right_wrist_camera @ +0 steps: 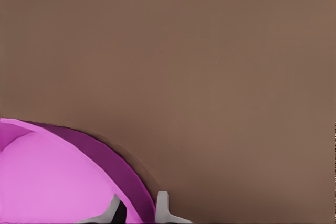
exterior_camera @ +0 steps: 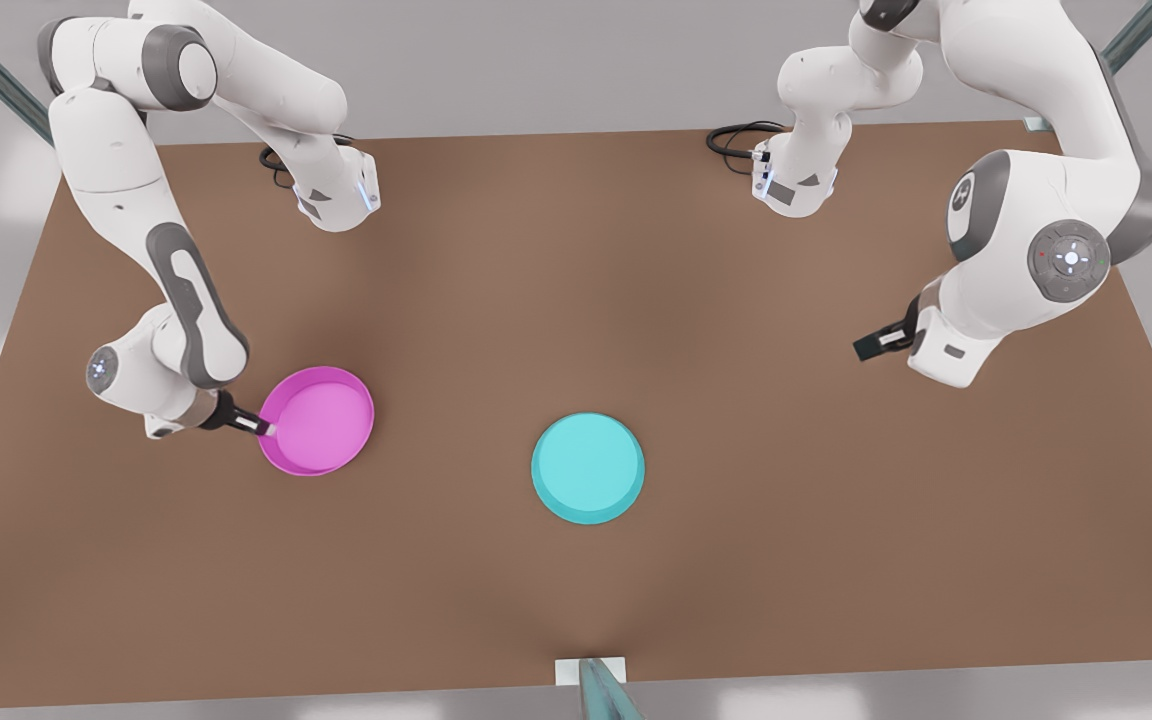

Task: Flip the blue plate over with the left arm, and stack the pink plate on top of the blue plate with the right arm

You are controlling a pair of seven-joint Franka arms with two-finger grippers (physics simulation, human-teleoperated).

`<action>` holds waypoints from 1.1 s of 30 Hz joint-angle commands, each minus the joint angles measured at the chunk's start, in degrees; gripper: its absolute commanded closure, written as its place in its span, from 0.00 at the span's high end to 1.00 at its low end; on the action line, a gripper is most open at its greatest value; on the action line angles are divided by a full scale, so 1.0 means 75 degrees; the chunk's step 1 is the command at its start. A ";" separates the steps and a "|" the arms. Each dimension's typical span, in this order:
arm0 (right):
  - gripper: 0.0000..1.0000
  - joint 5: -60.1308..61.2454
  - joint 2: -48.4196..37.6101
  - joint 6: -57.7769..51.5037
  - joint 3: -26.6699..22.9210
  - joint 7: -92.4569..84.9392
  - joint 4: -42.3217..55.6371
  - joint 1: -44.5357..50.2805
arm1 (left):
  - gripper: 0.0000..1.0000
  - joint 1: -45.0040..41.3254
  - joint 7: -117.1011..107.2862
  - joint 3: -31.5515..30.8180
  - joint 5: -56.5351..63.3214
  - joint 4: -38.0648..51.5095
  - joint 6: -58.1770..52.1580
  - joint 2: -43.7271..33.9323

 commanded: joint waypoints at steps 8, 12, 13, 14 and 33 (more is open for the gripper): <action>0.21 0.0248 -0.0102 -0.1291 0.0046 -0.0742 0.0510 -0.0003 | 1.00 0.0002 0.2406 0.0007 -0.0064 0.0003 -0.0066 0.0026; 0.21 0.1021 -0.0360 -0.2006 0.0409 -0.0777 0.0732 0.0056 | 1.00 0.0014 0.2359 0.0007 -0.0064 0.0003 -0.0055 0.0038; 0.21 0.1314 -0.0371 -0.2006 0.0609 -0.0765 0.0744 0.0103 | 1.00 0.0014 0.2348 0.0007 -0.0064 0.0003 -0.0031 0.0050; 0.21 0.1466 -0.0371 -0.2006 0.0772 -0.0754 0.0849 0.0138 | 1.00 0.0014 0.2348 0.0007 -0.0053 0.0003 -0.0031 0.0050; 0.21 0.2463 0.1515 0.0057 0.0937 0.3231 0.3709 0.4918 | 1.00 0.0014 0.2348 0.0054 -0.0041 0.0015 -0.0008 0.0097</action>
